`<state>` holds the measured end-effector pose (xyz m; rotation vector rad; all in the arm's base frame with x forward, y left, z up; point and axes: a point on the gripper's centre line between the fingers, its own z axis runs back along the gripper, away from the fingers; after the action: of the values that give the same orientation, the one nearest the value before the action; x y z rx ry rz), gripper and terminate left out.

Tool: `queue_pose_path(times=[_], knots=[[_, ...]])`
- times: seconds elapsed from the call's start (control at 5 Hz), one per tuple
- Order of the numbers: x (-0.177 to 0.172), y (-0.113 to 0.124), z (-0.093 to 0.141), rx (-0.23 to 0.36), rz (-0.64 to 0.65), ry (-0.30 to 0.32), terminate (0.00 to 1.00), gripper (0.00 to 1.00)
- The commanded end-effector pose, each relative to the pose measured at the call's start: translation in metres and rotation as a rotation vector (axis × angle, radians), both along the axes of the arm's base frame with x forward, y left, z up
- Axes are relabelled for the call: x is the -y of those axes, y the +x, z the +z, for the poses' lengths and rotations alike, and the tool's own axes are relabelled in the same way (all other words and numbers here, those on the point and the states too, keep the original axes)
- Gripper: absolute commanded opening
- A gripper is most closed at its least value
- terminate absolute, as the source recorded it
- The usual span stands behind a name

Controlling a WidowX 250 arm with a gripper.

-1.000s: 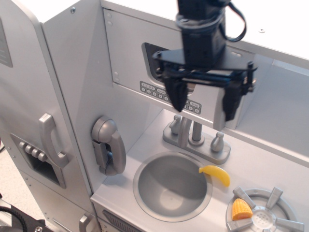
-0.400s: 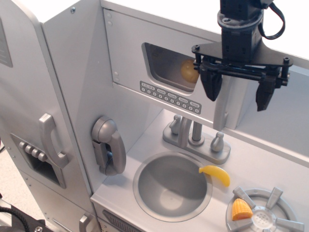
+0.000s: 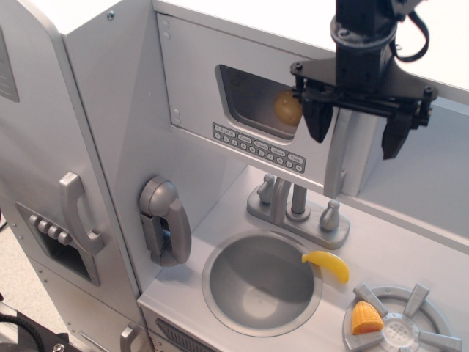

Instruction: Open microwave

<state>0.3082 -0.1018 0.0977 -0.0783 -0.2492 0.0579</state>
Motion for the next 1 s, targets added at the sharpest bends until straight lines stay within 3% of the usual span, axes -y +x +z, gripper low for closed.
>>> queue_pose_path(times=[0.0, 0.4, 0.6, 0.8], knots=[[0.001, 0.009, 0.009, 0.037, -0.029, -0.016, 0.0, 0.0], [-0.004, 0.005, 0.015, 0.079, 0.003, -0.11, 0.0, 0.0], [-0.006, 0.0, 0.015, 0.096, 0.015, -0.12, 0.0, 0.0], [-0.008, -0.02, 0.015, 0.08, -0.019, -0.105, 0.0, 0.0]])
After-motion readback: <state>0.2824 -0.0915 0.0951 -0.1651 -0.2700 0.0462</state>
